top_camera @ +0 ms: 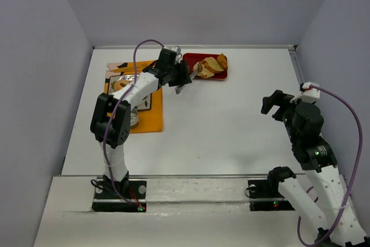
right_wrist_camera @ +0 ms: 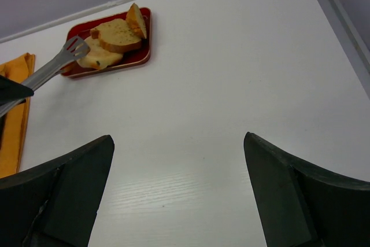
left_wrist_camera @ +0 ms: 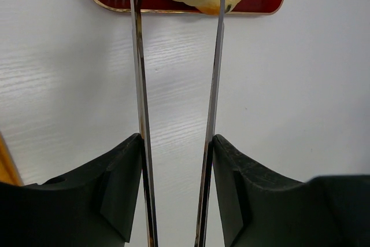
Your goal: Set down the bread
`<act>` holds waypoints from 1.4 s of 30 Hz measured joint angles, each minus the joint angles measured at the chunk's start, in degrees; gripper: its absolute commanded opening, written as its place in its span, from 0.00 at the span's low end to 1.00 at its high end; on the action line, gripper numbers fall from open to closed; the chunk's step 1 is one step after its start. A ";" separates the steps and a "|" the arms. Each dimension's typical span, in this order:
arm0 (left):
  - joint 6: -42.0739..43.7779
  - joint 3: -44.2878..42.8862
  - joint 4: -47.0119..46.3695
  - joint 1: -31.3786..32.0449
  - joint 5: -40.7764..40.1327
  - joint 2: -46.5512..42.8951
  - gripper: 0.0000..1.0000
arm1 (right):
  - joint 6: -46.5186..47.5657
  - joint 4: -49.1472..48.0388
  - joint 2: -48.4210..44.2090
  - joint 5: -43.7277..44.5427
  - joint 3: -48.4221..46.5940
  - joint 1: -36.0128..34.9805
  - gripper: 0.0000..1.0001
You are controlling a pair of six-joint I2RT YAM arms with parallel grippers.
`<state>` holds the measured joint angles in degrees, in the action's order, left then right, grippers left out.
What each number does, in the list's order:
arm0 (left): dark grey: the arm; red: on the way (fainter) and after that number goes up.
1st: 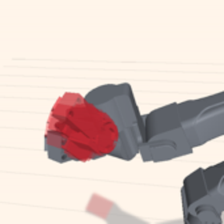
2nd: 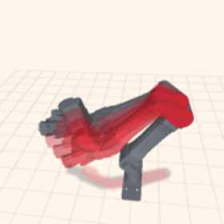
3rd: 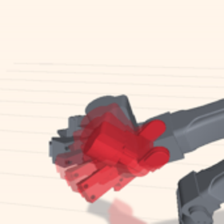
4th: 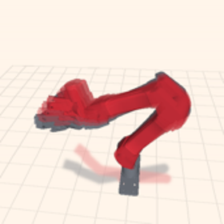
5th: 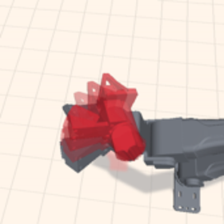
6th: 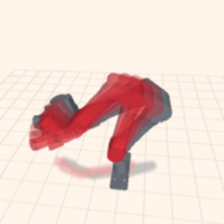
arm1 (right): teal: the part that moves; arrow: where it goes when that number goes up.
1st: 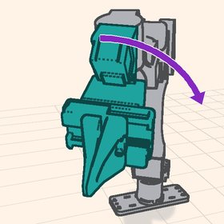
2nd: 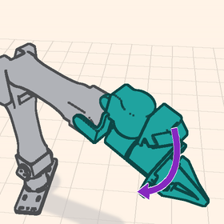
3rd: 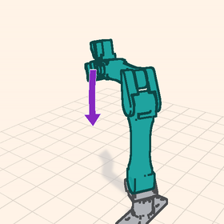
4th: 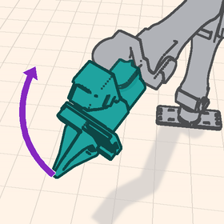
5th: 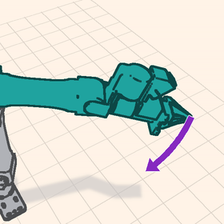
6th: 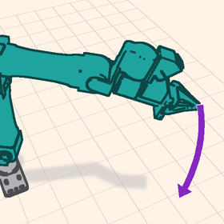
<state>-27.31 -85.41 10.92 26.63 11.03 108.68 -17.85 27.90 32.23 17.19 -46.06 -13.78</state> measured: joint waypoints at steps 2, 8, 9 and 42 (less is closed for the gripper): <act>-0.35 0.00 -0.04 0.00 0.68 0.11 0.58 | 0.00 0.00 0.00 0.00 0.00 0.00 1.00; -1.36 0.00 -1.31 0.00 3.21 0.13 0.59 | 0.00 0.00 0.00 0.00 0.00 0.00 1.00; -1.49 0.00 -1.36 -0.02 3.56 0.13 0.59 | 0.00 0.00 0.00 0.00 0.00 0.00 1.00; 0.11 -7.87 5.31 -0.52 -5.22 0.04 0.06 | -0.15 0.00 -1.27 1.07 0.04 0.00 1.00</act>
<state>-27.20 -93.27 16.23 26.11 5.80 108.73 -18.00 27.90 30.96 18.26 -46.02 -13.78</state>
